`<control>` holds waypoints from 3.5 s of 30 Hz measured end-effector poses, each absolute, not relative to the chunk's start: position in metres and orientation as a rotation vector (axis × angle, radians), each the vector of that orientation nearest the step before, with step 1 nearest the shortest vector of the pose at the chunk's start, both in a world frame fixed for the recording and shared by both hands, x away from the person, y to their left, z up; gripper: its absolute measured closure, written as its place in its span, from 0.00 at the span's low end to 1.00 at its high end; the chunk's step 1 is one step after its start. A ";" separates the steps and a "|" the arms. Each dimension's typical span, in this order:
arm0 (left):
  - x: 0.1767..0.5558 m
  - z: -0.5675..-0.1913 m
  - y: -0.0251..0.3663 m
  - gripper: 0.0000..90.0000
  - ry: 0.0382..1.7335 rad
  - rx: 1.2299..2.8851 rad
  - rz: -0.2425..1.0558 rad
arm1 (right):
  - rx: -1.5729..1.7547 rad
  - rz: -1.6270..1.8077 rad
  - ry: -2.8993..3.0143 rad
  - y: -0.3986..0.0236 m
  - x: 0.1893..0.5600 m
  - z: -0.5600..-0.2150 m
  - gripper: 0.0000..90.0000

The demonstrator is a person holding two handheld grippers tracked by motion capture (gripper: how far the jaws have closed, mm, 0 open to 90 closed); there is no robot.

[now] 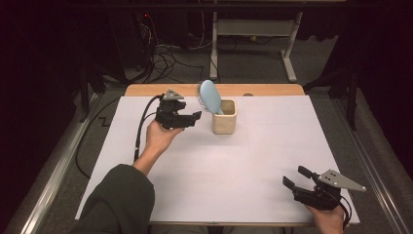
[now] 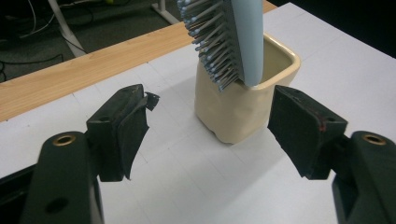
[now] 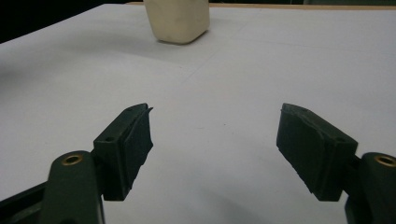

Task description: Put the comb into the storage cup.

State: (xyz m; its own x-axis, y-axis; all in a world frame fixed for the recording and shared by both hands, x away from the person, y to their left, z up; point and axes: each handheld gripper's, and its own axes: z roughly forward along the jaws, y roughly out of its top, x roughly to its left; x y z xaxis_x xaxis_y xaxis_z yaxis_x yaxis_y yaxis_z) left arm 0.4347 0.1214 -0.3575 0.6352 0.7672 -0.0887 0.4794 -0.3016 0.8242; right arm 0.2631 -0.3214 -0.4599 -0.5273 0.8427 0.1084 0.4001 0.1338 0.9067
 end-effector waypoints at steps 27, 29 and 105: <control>0.421 -0.355 0.138 0.32 0.988 1.953 0.417 | 1.193 1.369 1.988 -0.321 0.263 -0.460 0.30; 0.420 -0.355 0.139 0.32 0.990 1.949 0.417 | 1.190 1.369 1.988 -0.321 0.263 -0.460 0.30; 0.384 -0.355 0.197 0.33 1.051 1.885 0.480 | 1.198 1.376 1.979 -0.322 0.263 -0.460 0.30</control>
